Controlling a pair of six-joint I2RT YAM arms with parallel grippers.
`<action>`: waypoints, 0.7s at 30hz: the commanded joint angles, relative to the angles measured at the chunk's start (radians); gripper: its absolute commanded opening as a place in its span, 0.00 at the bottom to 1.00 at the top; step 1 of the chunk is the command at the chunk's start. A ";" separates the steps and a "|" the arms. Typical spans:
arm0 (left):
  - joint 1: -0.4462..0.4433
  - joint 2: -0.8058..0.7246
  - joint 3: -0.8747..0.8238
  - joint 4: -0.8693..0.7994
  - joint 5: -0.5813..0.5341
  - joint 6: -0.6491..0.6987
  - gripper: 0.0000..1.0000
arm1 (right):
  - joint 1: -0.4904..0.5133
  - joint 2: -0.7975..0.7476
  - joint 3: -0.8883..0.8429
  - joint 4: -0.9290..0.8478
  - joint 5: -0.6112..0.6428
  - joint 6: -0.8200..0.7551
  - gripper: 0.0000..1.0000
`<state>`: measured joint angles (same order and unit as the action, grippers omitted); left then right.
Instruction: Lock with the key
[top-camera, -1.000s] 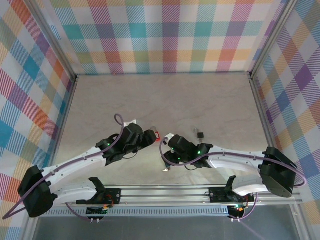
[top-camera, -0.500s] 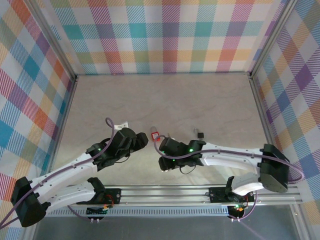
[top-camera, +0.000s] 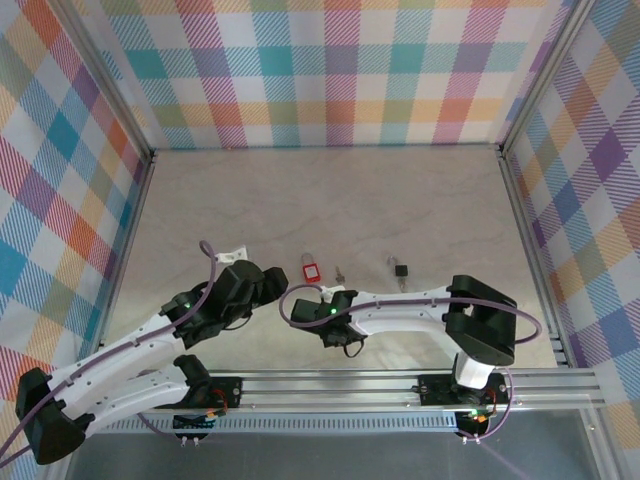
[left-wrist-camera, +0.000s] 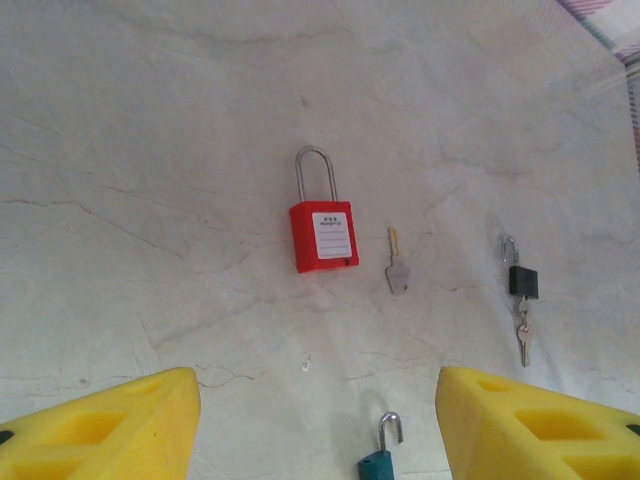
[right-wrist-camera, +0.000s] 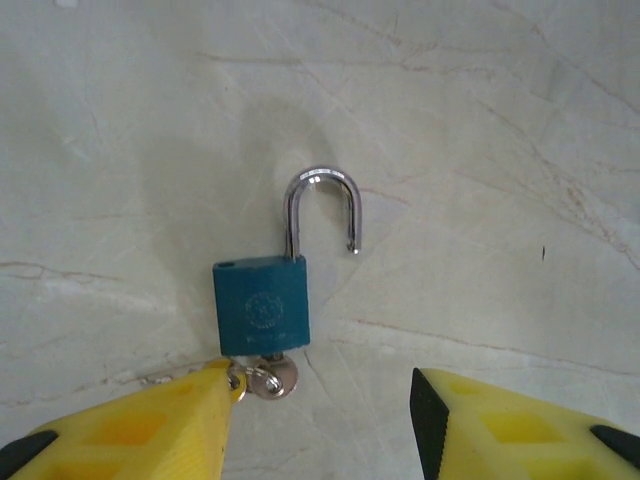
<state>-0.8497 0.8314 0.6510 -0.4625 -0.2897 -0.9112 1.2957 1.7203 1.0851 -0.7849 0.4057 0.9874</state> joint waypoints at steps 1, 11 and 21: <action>-0.011 -0.034 -0.005 -0.049 -0.047 0.026 0.64 | 0.016 0.059 0.066 -0.027 0.067 0.021 0.51; -0.011 -0.074 -0.017 -0.081 -0.064 0.032 0.65 | 0.042 0.164 0.148 -0.117 0.085 0.071 0.51; -0.010 -0.084 -0.019 -0.094 -0.069 0.034 0.65 | 0.042 0.249 0.197 -0.184 0.122 0.089 0.45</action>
<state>-0.8497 0.7689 0.6418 -0.5621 -0.3538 -0.8925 1.3331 1.9427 1.2697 -0.8898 0.4950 1.0435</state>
